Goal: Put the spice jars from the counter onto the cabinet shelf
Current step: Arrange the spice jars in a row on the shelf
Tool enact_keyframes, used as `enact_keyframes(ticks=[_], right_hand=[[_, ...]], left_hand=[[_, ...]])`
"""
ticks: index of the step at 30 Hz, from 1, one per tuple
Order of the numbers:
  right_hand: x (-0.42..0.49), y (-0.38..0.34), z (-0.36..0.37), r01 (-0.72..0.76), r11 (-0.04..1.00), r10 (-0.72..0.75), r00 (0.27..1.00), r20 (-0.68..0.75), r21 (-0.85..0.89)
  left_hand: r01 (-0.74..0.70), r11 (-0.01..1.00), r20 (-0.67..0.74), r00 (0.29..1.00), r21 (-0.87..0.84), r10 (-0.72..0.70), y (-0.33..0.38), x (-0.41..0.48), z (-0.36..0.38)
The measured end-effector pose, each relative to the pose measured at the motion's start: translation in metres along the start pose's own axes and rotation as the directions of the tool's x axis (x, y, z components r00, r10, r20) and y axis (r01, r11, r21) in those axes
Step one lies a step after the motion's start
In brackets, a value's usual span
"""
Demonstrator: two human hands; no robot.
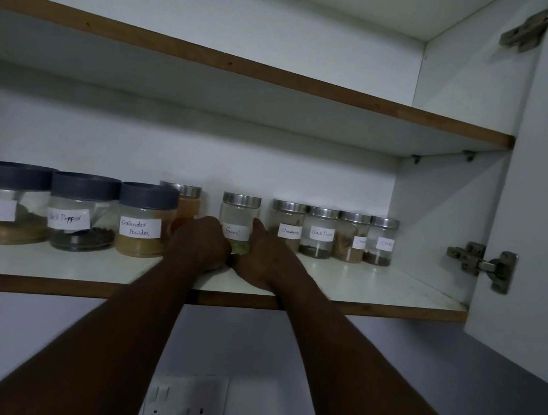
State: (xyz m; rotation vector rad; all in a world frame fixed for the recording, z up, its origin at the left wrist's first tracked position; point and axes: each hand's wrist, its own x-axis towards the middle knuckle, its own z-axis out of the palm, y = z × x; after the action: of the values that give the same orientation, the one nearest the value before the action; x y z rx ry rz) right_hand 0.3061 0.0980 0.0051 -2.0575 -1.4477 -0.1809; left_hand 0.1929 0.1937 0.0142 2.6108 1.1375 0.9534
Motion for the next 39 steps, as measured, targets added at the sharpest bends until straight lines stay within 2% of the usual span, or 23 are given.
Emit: enact_keyframes(ticks=[3,7,12,21,27,39], right_hand=[[-0.002,0.002,-0.001,0.022,1.0,-0.023,0.999,-0.048,-0.022],[-0.001,0.001,-0.001,0.019,0.999,-0.02,0.999,-0.028,-0.035],[0.003,0.003,-0.001,-0.053,0.998,0.054,0.998,0.025,-0.031],[0.011,0.009,0.0,-0.112,0.993,0.114,0.991,0.067,-0.025],[0.016,0.012,0.0,-0.12,0.991,0.124,0.988,0.092,-0.057],[0.016,0.009,-0.001,-0.131,0.99,0.137,0.984,0.11,-0.061]], left_hand=[[-0.025,1.0,-0.02,0.999,-0.006,0.025,0.003,-0.003,-0.002],[-0.094,0.995,0.016,0.996,0.046,0.093,0.003,-0.003,-0.001],[-0.19,0.973,0.174,0.971,0.134,0.166,0.004,0.008,0.007],[-0.246,0.952,0.391,0.906,0.179,0.161,0.013,0.028,0.011],[-0.294,0.93,0.357,0.912,0.222,0.204,0.014,0.027,0.012],[-0.289,0.925,0.328,0.923,0.248,0.2,0.011,0.025,0.013]])
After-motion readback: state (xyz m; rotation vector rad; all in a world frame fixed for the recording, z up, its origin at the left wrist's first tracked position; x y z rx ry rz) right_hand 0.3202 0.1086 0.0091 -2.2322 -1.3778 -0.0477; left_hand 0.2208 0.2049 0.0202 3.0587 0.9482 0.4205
